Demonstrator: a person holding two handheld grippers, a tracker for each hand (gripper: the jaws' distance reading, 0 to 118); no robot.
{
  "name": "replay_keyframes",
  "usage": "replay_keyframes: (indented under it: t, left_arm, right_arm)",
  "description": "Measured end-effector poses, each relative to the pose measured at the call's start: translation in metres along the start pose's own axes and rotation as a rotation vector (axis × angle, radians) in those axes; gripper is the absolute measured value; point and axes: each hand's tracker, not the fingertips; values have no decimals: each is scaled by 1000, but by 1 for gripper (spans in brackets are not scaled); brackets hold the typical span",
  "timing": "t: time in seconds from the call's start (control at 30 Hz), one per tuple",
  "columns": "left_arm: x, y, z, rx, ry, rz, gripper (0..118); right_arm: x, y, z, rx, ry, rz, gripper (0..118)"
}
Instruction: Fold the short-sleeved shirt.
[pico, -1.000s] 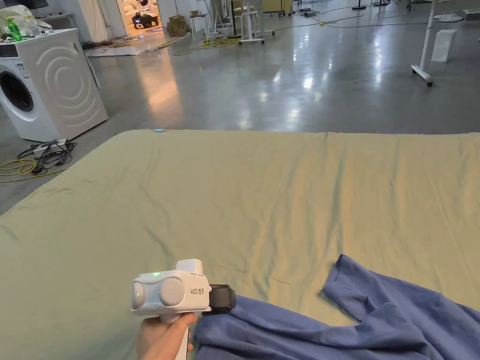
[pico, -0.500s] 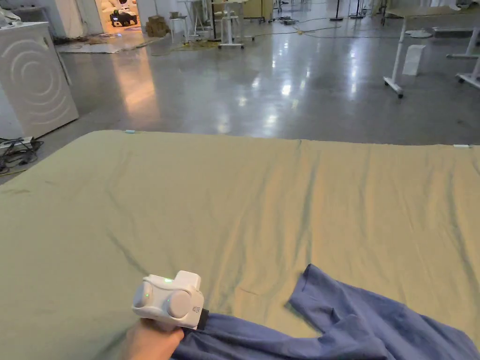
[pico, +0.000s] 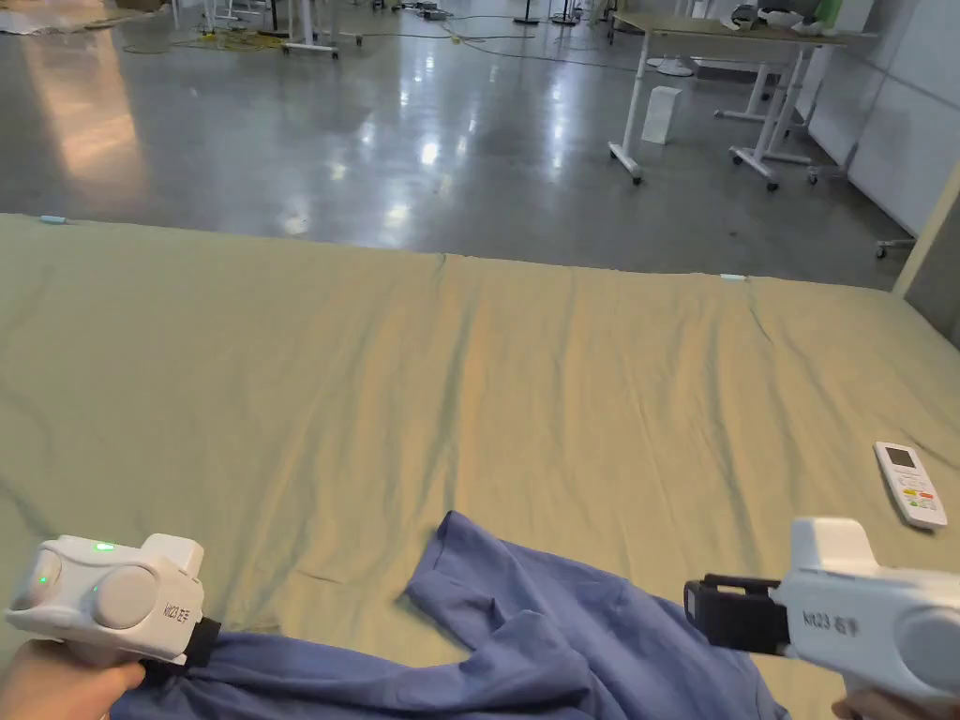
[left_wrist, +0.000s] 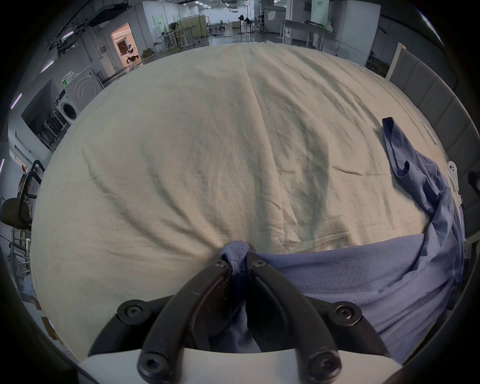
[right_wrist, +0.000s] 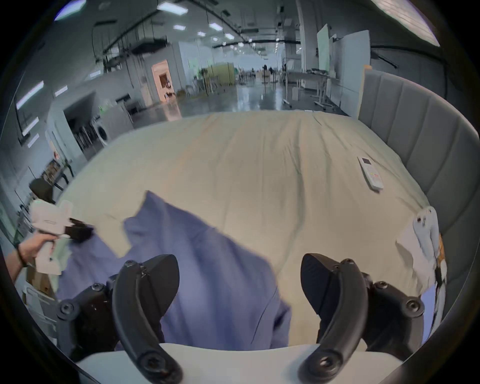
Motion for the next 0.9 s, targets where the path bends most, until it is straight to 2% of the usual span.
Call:
replay_keyframes:
  t: [0.07,0.17,0.23,0.37,0.43,0.5,0.57,0.6,0.63,0.7,0.83,0.9]
  left_arm:
    - [-2,1,1,-9,-15,17,11]
    - [-3,3,1,-17,-25,37,11]
    - [-1,4,2,-18,-19,35,11]
    - [-2,6,-1,-21,-16,32,11]
    - [-3,6,0,-25,-12,32,11]
    - [-4,5,0,-22,-14,32,11]
    - [-4,4,0,-24,-19,39,11]
    - [-5,2,0,-19,-23,43,11]
    - [-7,0,1,-12,-28,50,11]
    - [-15,-6,-2,24,-52,154,11]
    - [-25,-22,2,112,-86,314,10]
    - [-29,-32,21,170,-106,322,10]
  right_arm:
    - [-3,12,-28,-3,-37,40,99]
    - [-9,24,-66,-67,47,83,98]
    - [-19,29,-75,-134,38,72,97]
    - [-31,27,-96,-161,40,182,90]
    - [-37,24,-107,-210,27,225,79]
    - [-50,20,-100,-246,30,245,60]
    - [-53,19,-98,-222,39,231,56]
    - [-42,20,-115,-222,39,223,50]
    - [-41,19,-114,-216,46,216,40]
    - [-41,15,-107,-195,65,206,4]
    - [-49,1,-85,-92,48,214,3]
    - [-44,-4,-62,17,86,108,3]
